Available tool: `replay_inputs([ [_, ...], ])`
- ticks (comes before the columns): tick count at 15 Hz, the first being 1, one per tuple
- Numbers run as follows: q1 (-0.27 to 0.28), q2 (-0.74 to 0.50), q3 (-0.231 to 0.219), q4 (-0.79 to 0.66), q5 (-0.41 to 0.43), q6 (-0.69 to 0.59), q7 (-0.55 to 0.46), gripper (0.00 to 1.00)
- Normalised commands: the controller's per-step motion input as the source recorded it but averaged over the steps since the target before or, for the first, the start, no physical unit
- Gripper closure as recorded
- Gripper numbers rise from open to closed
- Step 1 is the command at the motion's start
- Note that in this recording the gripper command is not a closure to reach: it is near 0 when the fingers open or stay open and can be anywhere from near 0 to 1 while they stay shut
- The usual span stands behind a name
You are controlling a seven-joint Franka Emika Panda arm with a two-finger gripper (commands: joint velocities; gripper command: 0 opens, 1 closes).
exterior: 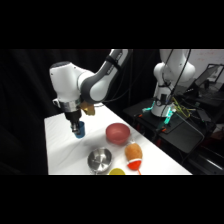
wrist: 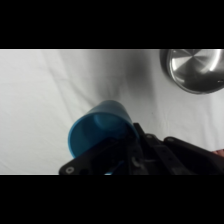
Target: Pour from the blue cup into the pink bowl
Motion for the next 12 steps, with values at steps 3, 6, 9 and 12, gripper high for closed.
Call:
replay_inputs([
  [3,0.057,0.21,0.014,0.24,-0.057,0.02,0.16,0.13],
  [6,-0.008,0.19,0.036,0.20,0.020,0.07,0.10,0.13],
  [9,-0.049,0.10,0.060,0.15,0.094,0.12,0.05,0.13],
  [12,-0.086,0.07,0.078,0.16,0.143,0.11,0.01,0.13],
])
